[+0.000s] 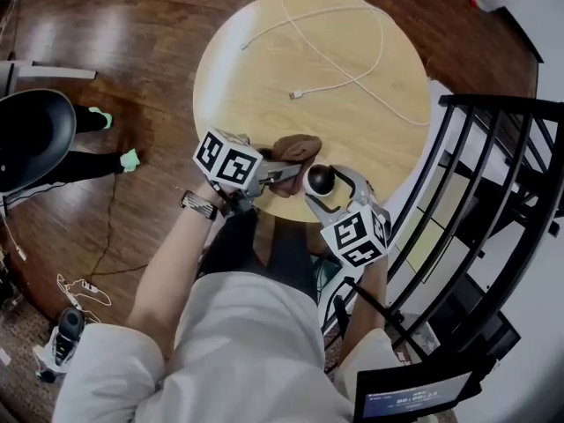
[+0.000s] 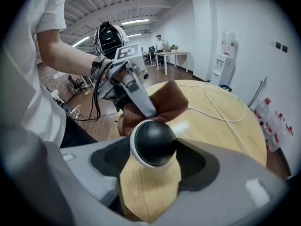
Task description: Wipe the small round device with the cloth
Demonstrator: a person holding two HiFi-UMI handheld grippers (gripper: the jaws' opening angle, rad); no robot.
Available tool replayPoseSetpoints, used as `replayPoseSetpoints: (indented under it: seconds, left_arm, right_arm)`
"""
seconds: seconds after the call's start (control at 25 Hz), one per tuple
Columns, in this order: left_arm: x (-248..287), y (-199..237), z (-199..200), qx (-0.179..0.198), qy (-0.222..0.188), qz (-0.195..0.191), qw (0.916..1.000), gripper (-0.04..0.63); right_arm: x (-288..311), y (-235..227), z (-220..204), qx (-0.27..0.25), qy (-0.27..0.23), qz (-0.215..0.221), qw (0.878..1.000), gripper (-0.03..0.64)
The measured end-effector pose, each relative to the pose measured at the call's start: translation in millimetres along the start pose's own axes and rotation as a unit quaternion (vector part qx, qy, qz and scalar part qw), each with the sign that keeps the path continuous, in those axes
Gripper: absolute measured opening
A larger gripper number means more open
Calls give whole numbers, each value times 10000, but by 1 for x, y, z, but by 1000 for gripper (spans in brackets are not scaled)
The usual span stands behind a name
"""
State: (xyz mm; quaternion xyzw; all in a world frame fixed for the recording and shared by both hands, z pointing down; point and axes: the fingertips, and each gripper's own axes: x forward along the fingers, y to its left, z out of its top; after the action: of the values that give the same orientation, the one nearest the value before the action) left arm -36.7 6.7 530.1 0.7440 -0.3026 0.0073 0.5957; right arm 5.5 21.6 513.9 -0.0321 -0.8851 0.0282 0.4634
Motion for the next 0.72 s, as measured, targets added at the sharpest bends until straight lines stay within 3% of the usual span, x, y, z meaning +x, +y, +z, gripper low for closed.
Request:
replayPoseSetpoints:
  seconds: [0.48,0.56,0.64,0.72]
  left_arm:
    - [28,36,6,419,865,556,9938,72]
    - [31,38,8,535,954,787,9909,72]
    - [30,42,9,697,903,1187,9864,74]
    - [23,40,10,785,580,1485,9841,75]
  right_arm:
    - [-7,-2,5,562,-443,-729,9948,307]
    - [-9,-4,4,677,-436,-832,9933,307]
    - [-8,-4,0,851,-331,-962,9912,307]
    - [-6,-2,-2,1091,-275,-1161,9868,307]
